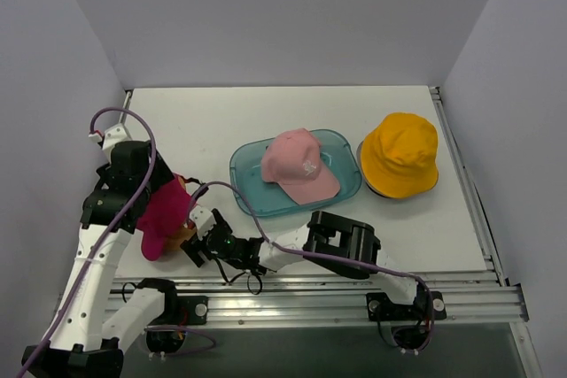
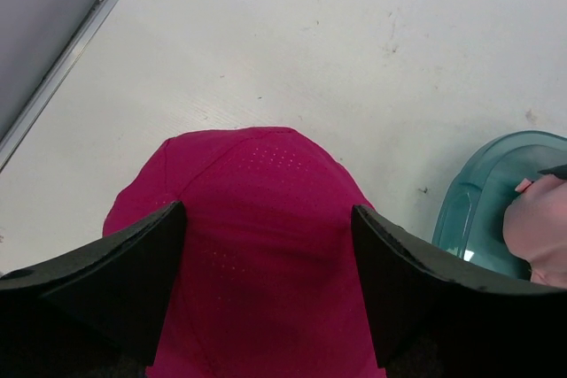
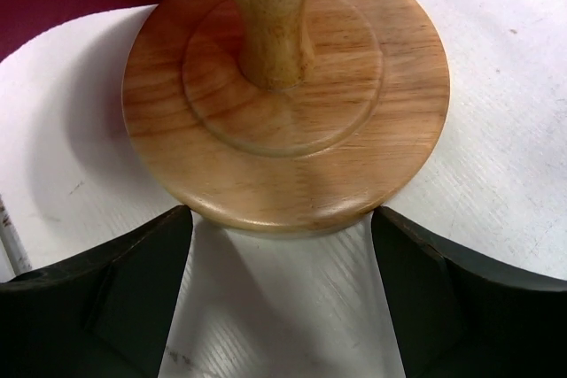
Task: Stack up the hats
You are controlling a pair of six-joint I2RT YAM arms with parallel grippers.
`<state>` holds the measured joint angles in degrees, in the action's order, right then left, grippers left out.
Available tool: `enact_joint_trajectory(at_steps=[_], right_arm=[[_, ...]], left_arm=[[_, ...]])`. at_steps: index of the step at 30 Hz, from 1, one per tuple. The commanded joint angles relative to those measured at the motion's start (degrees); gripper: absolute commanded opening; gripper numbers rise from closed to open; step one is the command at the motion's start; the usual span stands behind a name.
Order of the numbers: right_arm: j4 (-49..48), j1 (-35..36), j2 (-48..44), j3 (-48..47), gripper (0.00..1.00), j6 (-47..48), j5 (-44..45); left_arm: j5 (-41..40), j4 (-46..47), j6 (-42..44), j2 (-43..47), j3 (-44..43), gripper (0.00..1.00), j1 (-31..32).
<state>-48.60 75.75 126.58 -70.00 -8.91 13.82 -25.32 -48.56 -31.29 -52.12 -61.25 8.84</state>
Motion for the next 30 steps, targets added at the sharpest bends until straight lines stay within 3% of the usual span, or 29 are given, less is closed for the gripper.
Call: enact_joint_trajectory(at_steps=[1, 7, 14, 21, 30], right_arm=[[-1.3, -0.7, 1.9, -3.9, 0.77, 0.1, 6.6], [-0.4, -5.4, 3.8, -6.6, 0.77, -3.2, 7.6], [0.2, -12.3, 4.2, -10.0, 0.76, -5.2, 2.4], [5.2, -14.6, 6.8, -16.6, 0.76, -3.8, -0.8], [1.6, -13.9, 0.4, -10.2, 0.75, -2.3, -3.7]], left_arm=[[4.3, -0.2, -2.1, -2.2, 2.0, 0.83, 0.0], [3.9, 4.0, -1.7, -5.6, 0.9, 0.83, 0.0], [3.9, 9.9, 0.4, -13.7, -6.0, 0.83, 0.1], [4.6, 13.9, 3.3, -18.9, -9.8, 0.83, 0.0], [7.7, 15.5, 5.4, -21.1, -14.9, 0.83, 0.1]])
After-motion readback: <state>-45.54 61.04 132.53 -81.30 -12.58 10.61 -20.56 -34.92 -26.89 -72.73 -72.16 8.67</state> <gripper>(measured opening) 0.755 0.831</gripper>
